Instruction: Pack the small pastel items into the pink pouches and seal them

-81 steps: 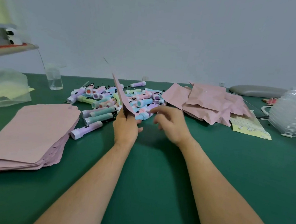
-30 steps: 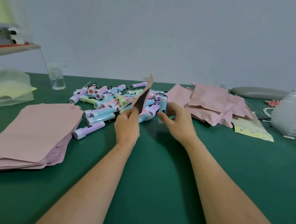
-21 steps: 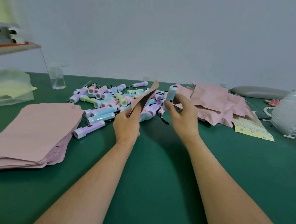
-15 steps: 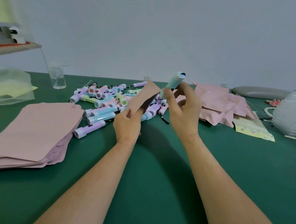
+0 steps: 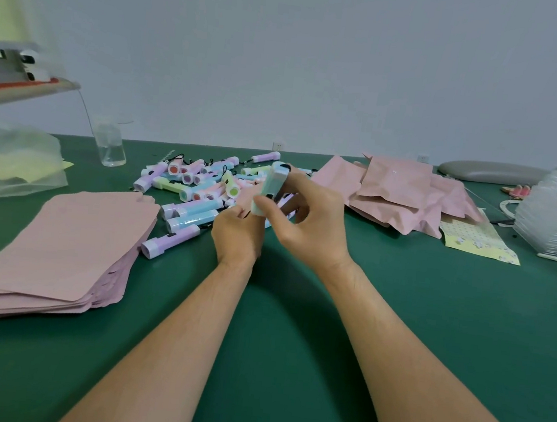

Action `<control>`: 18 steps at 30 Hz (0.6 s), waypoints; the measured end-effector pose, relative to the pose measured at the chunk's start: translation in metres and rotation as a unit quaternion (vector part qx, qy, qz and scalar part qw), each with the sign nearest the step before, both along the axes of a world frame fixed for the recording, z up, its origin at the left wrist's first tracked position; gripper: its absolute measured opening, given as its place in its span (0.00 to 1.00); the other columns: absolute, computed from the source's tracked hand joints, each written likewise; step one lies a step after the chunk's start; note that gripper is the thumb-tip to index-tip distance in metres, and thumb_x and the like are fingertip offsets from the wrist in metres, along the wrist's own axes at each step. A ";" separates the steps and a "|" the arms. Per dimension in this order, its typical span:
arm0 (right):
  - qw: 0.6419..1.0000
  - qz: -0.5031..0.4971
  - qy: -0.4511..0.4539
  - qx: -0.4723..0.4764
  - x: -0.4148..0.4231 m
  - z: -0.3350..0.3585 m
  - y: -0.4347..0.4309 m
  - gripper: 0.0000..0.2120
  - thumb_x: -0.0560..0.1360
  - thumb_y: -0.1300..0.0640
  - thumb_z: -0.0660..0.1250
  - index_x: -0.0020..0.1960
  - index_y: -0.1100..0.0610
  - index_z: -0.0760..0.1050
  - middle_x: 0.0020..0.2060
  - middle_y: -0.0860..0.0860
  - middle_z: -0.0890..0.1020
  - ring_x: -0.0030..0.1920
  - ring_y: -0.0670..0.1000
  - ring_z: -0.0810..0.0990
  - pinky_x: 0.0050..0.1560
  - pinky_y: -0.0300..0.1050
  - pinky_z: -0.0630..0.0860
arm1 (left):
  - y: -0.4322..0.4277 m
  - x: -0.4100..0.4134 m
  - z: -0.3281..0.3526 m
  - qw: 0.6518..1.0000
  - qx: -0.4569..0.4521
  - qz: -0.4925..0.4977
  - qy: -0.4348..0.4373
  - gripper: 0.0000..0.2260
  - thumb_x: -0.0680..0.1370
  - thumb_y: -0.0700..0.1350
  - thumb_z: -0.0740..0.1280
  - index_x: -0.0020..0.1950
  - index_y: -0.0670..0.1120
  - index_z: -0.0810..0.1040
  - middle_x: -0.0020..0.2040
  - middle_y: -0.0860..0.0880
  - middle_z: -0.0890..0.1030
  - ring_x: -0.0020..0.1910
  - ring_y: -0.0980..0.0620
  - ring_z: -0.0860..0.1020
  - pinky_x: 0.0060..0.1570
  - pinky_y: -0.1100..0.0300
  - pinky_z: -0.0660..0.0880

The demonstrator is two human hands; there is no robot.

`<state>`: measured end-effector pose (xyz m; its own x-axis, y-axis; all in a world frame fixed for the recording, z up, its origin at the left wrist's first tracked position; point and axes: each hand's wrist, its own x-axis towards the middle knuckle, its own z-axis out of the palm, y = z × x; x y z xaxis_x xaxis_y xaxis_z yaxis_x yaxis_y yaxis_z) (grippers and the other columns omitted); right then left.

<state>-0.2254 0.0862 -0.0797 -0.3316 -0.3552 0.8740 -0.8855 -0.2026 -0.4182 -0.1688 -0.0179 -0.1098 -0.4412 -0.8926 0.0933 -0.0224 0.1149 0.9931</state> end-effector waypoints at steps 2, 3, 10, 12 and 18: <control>1.000 -0.021 -0.012 -0.002 -0.007 -0.002 0.000 0.11 0.74 0.55 0.77 0.54 0.57 0.82 0.44 0.34 0.80 0.33 0.42 0.81 0.34 0.26 0.67 | 0.001 -0.001 0.002 1.000 0.018 0.008 0.005 0.18 0.79 0.57 0.68 0.40 0.43 0.74 0.36 0.44 0.68 0.33 0.46 0.65 0.28 0.57 0.69; 0.999 -0.032 -0.012 0.003 -0.011 -0.003 0.001 0.11 0.75 0.55 0.77 0.55 0.56 0.82 0.44 0.33 0.80 0.32 0.43 0.80 0.34 0.27 0.66 | 0.001 -0.001 0.002 1.000 0.027 0.008 0.009 0.19 0.80 0.58 0.68 0.41 0.42 0.76 0.35 0.46 0.68 0.32 0.47 0.65 0.23 0.60 0.69; 0.995 -0.066 0.019 0.076 -0.026 -0.013 0.007 0.12 0.76 0.53 0.74 0.59 0.53 0.82 0.45 0.37 0.81 0.27 0.45 0.73 0.34 0.30 0.66 | 0.002 0.001 0.001 1.000 -0.023 -0.006 -0.001 0.28 0.80 0.63 0.67 0.52 0.36 0.83 0.42 0.44 0.74 0.36 0.47 0.70 0.29 0.56 0.73; 0.991 -0.081 0.036 0.099 -0.028 -0.011 0.009 0.10 0.76 0.52 0.75 0.57 0.51 0.82 0.43 0.38 0.81 0.28 0.42 0.74 0.34 0.29 0.65 | 0.003 0.002 0.001 0.999 -0.035 -0.007 0.000 0.27 0.81 0.61 0.66 0.52 0.34 0.81 0.41 0.44 0.73 0.38 0.46 0.69 0.36 0.52 0.72; 0.983 -0.130 0.060 0.111 -0.025 -0.013 0.012 0.10 0.76 0.57 0.74 0.57 0.53 0.83 0.44 0.44 0.86 0.27 0.41 0.70 0.36 0.41 0.74 | 0.010 0.002 0.004 0.995 -0.089 -0.032 0.004 0.24 0.83 0.58 0.63 0.43 0.37 0.78 0.40 0.41 0.71 0.34 0.47 0.66 0.34 0.48 0.72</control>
<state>-0.2507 0.0979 -0.0928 -0.3364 -0.4586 0.8225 -0.9407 0.1223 -0.3166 -0.1665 -0.0081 -0.1063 -0.4958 -0.8313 0.2514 -0.0011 0.2901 0.9570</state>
